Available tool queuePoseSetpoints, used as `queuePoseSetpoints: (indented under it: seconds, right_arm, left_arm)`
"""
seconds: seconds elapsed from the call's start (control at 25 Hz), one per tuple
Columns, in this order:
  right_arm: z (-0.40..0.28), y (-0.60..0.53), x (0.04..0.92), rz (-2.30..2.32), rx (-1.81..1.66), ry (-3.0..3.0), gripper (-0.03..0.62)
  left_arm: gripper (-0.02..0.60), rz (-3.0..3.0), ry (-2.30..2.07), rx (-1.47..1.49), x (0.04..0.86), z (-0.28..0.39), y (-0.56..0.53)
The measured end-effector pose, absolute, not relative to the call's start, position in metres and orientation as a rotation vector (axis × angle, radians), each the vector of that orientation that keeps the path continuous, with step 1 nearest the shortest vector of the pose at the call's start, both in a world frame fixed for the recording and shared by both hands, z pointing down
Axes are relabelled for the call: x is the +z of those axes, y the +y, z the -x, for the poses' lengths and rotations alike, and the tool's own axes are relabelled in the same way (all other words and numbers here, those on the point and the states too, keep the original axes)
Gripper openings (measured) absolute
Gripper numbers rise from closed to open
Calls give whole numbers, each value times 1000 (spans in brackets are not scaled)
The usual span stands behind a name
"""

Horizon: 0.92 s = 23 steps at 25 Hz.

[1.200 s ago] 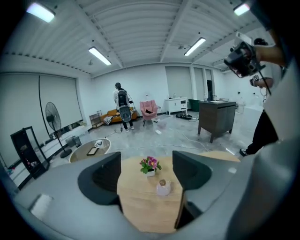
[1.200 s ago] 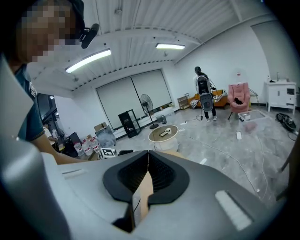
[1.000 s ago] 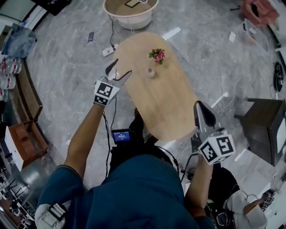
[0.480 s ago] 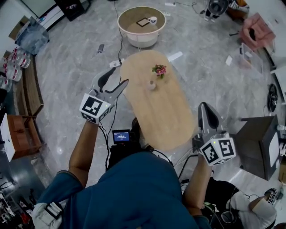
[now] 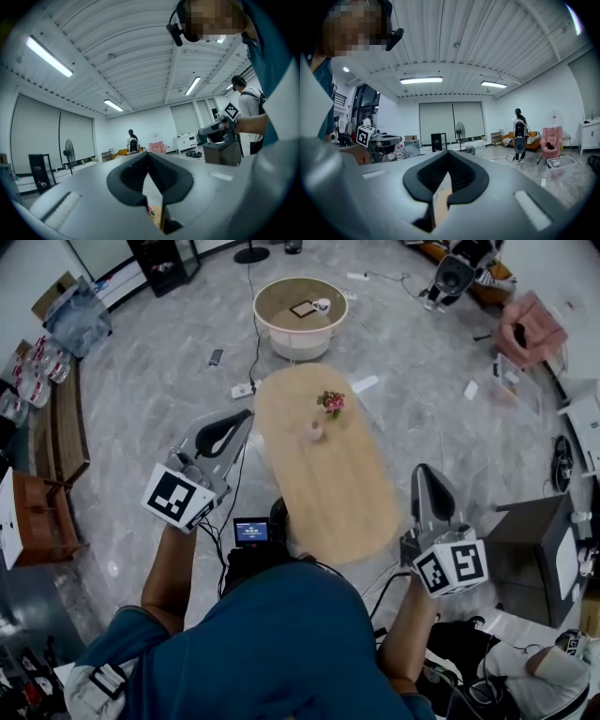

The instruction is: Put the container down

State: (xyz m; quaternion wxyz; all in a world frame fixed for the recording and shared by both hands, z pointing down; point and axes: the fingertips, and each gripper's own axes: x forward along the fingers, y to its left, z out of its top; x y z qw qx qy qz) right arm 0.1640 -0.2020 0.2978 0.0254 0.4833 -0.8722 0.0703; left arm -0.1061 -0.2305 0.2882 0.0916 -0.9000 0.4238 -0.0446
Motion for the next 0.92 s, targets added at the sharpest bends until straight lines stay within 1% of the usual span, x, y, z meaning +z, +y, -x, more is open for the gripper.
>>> queuePoseSetpoints:
  seconds: [0.04, 0.16, 0.92]
  right_arm:
    - [-164, -198, 297, -1483, 209, -2700, 6]
    - [-163, -190, 294, -1465, 206, -2710, 6]
    - [-189, -175, 295, -1482, 220, -2700, 6]
  left_arm:
    - [0, 2683, 1248, -117, 285, 104, -224]
    - [0, 2745, 1216, -81, 282, 97, -211]
    - [0, 2780, 1164, -152, 298, 63, -199]
